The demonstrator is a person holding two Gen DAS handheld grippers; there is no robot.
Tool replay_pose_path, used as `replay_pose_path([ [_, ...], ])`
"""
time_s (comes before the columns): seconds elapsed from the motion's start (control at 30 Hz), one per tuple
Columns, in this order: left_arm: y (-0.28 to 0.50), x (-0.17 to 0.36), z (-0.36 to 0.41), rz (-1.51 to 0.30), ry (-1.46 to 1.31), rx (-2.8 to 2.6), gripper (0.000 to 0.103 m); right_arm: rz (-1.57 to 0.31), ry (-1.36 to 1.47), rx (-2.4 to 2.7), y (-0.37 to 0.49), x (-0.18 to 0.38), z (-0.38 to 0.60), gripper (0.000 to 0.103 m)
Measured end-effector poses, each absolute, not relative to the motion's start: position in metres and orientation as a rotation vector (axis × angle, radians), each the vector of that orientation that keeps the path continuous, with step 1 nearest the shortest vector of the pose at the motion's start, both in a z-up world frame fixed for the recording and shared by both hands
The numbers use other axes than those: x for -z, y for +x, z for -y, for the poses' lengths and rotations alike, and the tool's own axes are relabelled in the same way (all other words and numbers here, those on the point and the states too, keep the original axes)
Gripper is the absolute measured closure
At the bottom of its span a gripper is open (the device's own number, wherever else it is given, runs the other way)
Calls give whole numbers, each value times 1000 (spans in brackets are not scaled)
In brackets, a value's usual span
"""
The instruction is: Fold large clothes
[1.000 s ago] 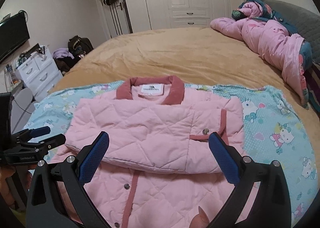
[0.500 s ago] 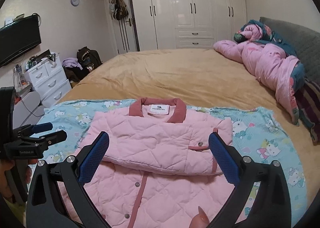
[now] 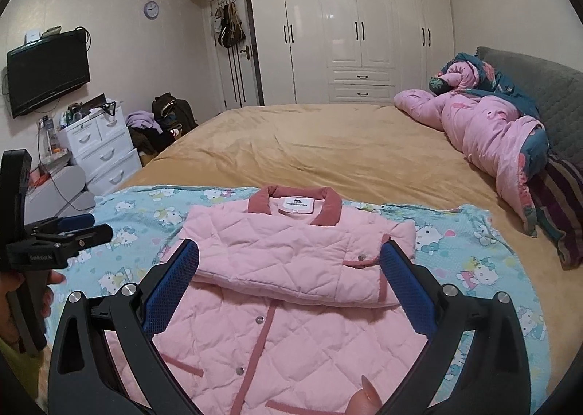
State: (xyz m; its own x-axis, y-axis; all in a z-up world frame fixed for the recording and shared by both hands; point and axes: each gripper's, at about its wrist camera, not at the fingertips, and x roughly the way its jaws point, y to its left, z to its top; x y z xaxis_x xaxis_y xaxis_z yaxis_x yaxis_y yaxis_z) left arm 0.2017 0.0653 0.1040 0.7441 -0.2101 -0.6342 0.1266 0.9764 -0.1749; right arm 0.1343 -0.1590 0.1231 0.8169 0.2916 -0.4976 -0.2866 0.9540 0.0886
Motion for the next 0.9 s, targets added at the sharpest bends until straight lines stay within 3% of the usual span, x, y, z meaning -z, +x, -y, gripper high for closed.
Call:
replay_pose_path([
  [0.9, 130, -54, -99, -748, -174, 156, 9, -604, 56, -295, 68, -75, 195, 4],
])
